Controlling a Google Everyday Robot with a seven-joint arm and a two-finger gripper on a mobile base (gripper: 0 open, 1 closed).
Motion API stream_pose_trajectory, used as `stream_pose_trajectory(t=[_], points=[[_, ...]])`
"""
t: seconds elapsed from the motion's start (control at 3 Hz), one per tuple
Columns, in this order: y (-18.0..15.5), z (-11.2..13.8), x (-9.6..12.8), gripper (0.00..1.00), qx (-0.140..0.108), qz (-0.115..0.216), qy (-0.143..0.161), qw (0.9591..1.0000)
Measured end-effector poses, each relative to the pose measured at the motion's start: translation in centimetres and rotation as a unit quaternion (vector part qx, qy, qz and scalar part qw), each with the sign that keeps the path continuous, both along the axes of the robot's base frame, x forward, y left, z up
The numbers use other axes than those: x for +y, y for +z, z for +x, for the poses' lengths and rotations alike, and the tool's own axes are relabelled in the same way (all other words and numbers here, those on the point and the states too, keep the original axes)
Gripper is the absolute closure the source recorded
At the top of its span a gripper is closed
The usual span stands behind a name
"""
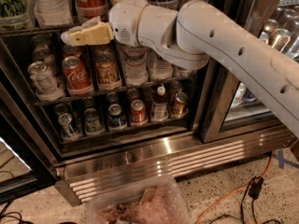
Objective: Pick coke can from top shelf of fridge
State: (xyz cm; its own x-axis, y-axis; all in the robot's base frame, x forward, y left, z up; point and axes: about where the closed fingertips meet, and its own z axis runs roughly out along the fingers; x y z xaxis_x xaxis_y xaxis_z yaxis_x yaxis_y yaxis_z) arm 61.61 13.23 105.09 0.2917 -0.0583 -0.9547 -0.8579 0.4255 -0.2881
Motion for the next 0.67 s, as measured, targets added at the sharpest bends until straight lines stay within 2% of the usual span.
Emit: stream_pose_trajectory(t=[0.67], points=[[0.2, 2.2, 1.4, 0.0, 0.0, 0.015, 0.0, 0.9999]])
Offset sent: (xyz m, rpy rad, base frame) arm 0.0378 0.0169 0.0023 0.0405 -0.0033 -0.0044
